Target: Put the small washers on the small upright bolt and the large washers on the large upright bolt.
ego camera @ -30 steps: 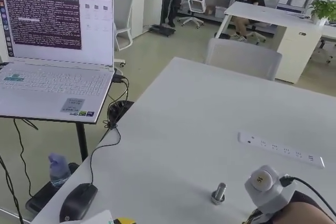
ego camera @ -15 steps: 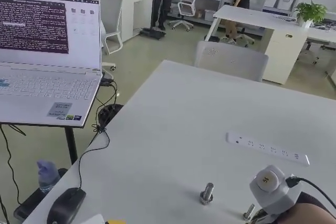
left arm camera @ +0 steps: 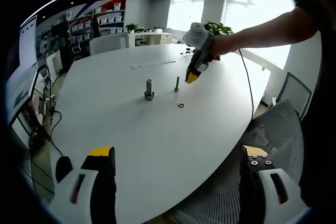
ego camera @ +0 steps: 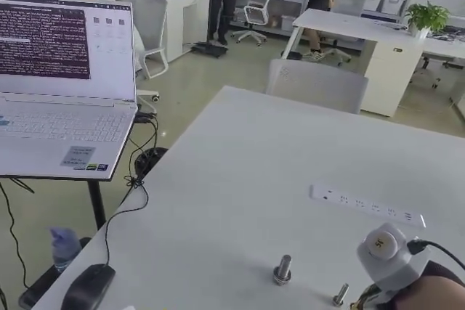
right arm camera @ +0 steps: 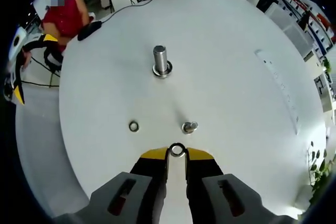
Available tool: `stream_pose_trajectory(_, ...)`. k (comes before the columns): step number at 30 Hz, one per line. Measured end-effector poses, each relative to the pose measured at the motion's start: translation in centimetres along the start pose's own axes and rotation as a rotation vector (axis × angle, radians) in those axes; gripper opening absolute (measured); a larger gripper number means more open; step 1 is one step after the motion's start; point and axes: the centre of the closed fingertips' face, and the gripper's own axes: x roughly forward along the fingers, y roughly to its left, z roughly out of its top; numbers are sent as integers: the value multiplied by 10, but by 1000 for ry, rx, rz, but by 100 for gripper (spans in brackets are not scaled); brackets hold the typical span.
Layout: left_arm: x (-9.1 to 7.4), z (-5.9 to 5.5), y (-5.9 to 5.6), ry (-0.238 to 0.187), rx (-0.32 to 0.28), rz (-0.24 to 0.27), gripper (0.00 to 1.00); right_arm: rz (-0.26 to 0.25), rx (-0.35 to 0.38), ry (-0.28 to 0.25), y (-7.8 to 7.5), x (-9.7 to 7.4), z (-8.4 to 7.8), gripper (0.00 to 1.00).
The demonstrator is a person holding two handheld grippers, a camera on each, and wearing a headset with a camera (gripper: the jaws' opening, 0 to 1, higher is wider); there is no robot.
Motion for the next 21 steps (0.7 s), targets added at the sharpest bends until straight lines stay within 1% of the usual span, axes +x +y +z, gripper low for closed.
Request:
stream_pose_trajectory(5, 1, 1, -1, 5, -2, -3, 99, -6, -3, -10, -4, -1, 6, 13)
stream_pose_trajectory(10, 3, 1, -3, 6, -2, -8, 99, -16, -6, -21, -11, -4, 13, 13)
stream_pose_trajectory(13, 3, -1, -4, 14, -3, -12, 97, -21, -5, -30, -14, -6, 18, 13)
stream_pose_trajectory(17, 3, -3, -4, 14, -7, -16, 96, -27, -12, -40, -17, -7, 24, 13)
stream_pose_trajectory(21, 3, -3, -2, 14, -7, -16, 96, -27, -18, -37, -18, -6, 27, 13)
